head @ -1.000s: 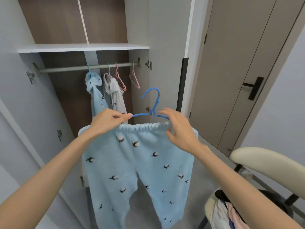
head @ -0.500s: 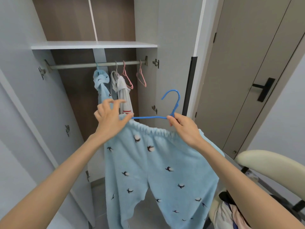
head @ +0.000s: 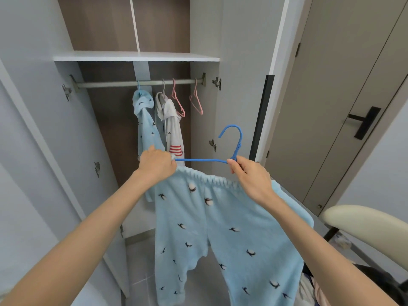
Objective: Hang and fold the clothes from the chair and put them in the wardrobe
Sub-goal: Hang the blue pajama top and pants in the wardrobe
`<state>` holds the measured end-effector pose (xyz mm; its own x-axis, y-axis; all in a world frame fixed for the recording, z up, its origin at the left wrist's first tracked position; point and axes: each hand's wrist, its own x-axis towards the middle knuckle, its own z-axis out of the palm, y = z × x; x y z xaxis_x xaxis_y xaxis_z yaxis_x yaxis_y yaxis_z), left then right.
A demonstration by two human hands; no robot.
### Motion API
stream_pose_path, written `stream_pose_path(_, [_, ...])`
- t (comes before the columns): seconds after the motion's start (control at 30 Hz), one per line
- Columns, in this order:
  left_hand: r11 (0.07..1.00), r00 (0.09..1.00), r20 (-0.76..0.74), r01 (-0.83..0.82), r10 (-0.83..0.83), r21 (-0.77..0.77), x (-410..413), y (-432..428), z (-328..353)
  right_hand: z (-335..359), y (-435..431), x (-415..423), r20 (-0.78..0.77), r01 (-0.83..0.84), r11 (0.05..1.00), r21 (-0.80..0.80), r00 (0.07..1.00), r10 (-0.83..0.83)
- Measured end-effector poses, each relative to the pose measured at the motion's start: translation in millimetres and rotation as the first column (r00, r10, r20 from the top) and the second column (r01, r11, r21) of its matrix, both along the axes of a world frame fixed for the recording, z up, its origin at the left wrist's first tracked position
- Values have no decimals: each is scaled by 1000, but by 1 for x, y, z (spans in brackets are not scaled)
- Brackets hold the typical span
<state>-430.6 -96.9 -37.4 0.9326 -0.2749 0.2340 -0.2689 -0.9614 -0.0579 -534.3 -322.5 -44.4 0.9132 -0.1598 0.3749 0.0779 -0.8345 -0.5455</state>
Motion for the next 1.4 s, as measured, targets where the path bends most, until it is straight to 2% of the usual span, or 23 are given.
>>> stream_pose_path(0.03, [999, 1000, -20, 15, -16, -37, 1, 0, -3, -1, 0, 0, 6, 2, 1000, -5, 1000, -2])
stream_pose_path(0.1, [975, 998, -37, 42, -51, -219, 5, 2, -10, -3, 0, -1, 15, 6, 999, -35, 1000, -5])
stream_pose_path(0.2, [869, 987, -64, 101, -150, -485, 7, 1, -8, -5, -3, 0, -11, -11, 996, -90, 1000, 10])
stream_pose_path(0.33, [779, 956, -61, 197, -288, -596, -5, -24, 0, -6, -3, 3, -92, -43, 994, -100, 995, 34])
stream_pose_path(0.43, [803, 952, -44, 231, -304, -549, -9, -38, -1, -5, 0, 6, -109, -27, 999, -44, 994, 22])
stream_pose_path(0.57, [864, 962, -100, 178, -253, -472, 2, -30, -8, -5, -3, 3, -87, -38, 982, 187, 995, 55])
stream_pose_path(0.67, [842, 964, -88, 173, -251, -511, 8, -21, -16, -3, -5, 0, -73, -51, 964, 260, 995, 72])
stream_pose_path(0.73, [797, 944, -52, 244, -325, -553, 6, -18, -18, 1, -4, -1, -67, -83, 953, 293, 992, 107])
stream_pose_path(0.8, [804, 922, 40, 357, -385, -475, 5, -15, -17, 7, -3, -1, -60, -126, 939, 321, 986, 153])
stream_pose_path(0.9, [820, 883, 209, 468, -420, -330, 8, -7, -13, 16, 0, 1, -54, -191, 924, 331, 974, 220])
stream_pose_path(1.03, [827, 838, 323, 519, -440, -218, 10, 3, -6, 21, 1, 4, -54, -223, 921, 321, 966, 252])
stream_pose_path(1.23, [869, 891, 280, 427, -358, -248, 12, 21, -6, 20, -4, 5, -74, -227, 922, 312, 962, 262])
stream_pose_path(1.4, [929, 937, 221, 313, -269, -198, 17, 27, -12, 18, -1, 5, -87, -233, 931, 281, 960, 266])
